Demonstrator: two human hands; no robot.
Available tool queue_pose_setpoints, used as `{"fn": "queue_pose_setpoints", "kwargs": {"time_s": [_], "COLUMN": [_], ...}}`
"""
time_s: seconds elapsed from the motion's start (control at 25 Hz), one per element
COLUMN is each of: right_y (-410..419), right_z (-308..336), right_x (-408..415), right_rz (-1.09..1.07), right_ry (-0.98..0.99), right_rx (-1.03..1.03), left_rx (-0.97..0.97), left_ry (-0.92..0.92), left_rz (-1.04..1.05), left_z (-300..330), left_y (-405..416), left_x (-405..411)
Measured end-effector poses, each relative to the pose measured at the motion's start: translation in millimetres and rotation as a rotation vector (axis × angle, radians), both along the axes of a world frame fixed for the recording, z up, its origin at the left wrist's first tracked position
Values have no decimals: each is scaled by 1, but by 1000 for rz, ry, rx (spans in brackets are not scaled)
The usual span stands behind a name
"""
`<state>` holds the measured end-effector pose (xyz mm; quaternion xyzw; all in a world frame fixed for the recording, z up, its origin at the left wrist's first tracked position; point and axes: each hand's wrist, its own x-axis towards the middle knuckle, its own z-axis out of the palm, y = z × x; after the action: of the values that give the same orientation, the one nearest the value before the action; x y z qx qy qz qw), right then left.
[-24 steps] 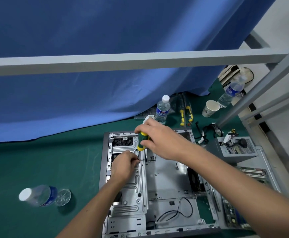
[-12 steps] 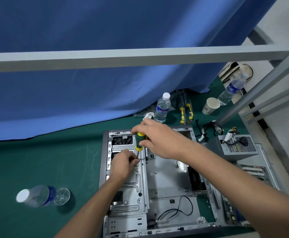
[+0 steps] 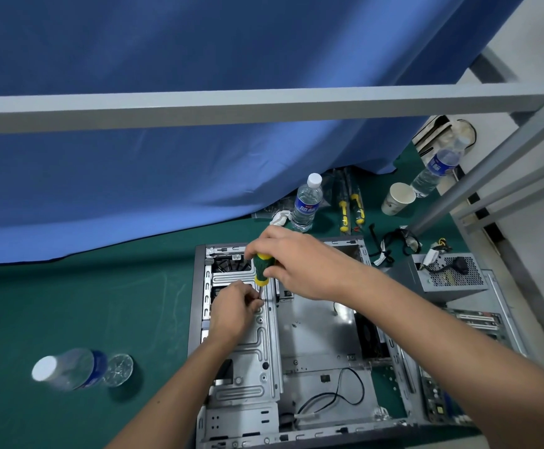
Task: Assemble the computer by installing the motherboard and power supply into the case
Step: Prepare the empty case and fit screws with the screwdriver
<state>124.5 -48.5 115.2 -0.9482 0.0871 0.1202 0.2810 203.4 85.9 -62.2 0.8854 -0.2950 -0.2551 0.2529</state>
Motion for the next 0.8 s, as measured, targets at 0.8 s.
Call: {"fn": "queue_pose_setpoints", "kwargs": {"time_s": [0.8], "right_y": [6], "right_z": [-2], "right_x": [22], "right_rz": [109], "right_ry": [-71], "right_rx": [-553], "left_rx": [449], "left_ry": [-384], "left_rz": [-368], "left_z": [14], "left_y": [4], "left_x": [61]}}
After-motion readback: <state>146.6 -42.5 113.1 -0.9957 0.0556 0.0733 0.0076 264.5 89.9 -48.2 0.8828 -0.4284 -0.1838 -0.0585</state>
